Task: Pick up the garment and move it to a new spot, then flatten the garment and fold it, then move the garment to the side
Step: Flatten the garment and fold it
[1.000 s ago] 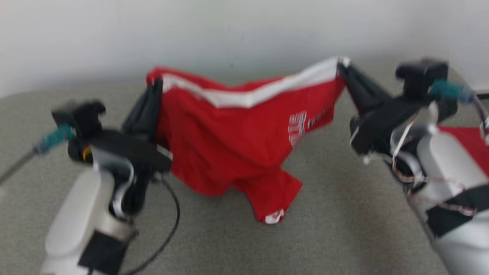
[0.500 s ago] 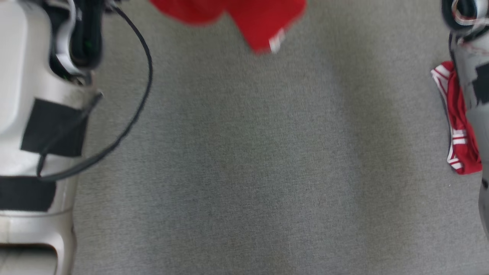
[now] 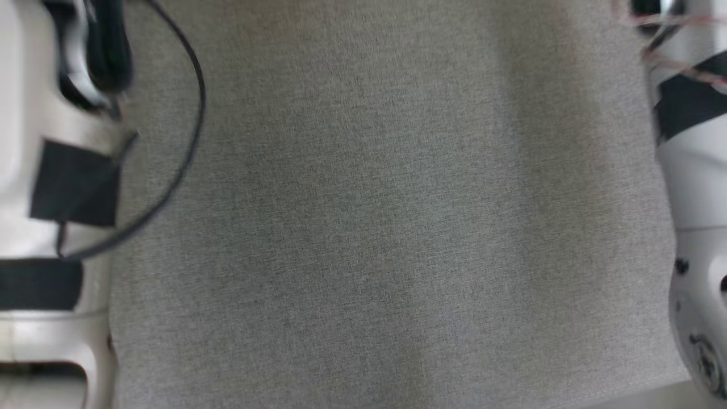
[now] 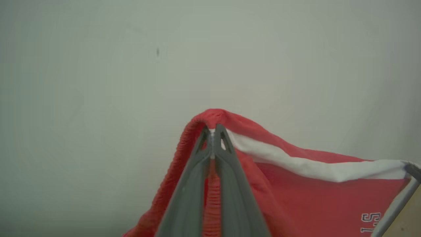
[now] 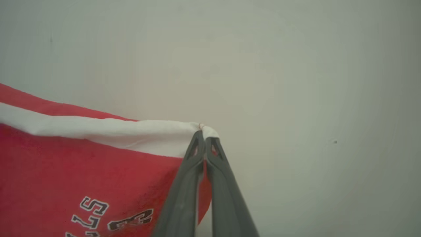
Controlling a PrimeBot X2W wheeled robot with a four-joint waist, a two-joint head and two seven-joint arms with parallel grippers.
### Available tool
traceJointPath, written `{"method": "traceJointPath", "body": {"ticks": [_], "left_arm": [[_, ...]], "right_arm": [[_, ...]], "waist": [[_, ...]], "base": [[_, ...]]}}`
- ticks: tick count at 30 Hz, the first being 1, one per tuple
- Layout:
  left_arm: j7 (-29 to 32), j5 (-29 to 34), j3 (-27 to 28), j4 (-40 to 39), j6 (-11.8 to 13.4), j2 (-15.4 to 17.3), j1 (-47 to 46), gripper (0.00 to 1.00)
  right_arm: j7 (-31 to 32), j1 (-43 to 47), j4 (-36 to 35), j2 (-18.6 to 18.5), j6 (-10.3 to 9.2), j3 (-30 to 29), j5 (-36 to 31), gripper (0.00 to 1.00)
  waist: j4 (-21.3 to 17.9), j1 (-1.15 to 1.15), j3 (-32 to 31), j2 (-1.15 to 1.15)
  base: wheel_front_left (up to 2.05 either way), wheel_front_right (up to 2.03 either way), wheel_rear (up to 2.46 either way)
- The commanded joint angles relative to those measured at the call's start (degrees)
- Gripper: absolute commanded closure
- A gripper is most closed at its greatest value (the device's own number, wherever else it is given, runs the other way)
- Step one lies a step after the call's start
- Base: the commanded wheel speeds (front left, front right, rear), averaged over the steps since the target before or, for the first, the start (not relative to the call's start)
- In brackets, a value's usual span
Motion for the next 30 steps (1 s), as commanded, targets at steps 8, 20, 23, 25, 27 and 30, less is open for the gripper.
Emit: {"method": "traceJointPath", "body": {"ticks": [8,20,23,25,27,30], "left_arm": [[-0.3,0.3,-1.2,-1.1,-3.9,-1.7,10.4,1.00],[4.8,-9.1,-11.1,-3.7,-5.0,-0.7,32.6,1.00],[5.6,-11.3,-13.6,-4.6,-5.1,0.0,37.4,1.00],[5.4,-12.3,-14.5,-4.9,-5.1,0.5,39.9,1.00],[5.2,-12.9,-15.3,-4.8,-5.1,0.8,42.4,1.00],[4.6,-13.9,-15.5,-3.9,-5.1,1.3,45.4,1.00]], "right_arm": [[0.1,7.6,0.3,-2.3,-0.17,6.8,2.7,1.00],[19.9,31.8,-18.5,-15.0,-0.17,18.0,23.9,1.00],[24.6,39.2,-24.5,-17.8,-0.17,17.6,26.5,1.00],[27.5,43.6,-28.1,-19.4,-0.17,16.8,27.7,1.00],[30.1,48.2,-31.4,-20.4,-0.17,16.1,28.6,1.00],[33.8,53.7,-35.9,-22.3,-0.17,15.2,29.0,1.00]], "waist": [[1.4,-0.01,-1.1,-0.02],[3.4,-0.01,-12.3,-0.02],[3.6,-0.01,-15.0,-0.02],[3.6,-0.01,-16.8,-0.02],[3.6,-0.01,-18.8,-0.02],[3.4,-0.01,-21.5,-0.02]], "base": [[0.00,0.00,0.00],[0.00,0.00,0.00],[0.00,0.00,0.00],[0.00,0.00,0.00],[0.00,0.00,0.00],[0.00,0.00,0.00]]}}
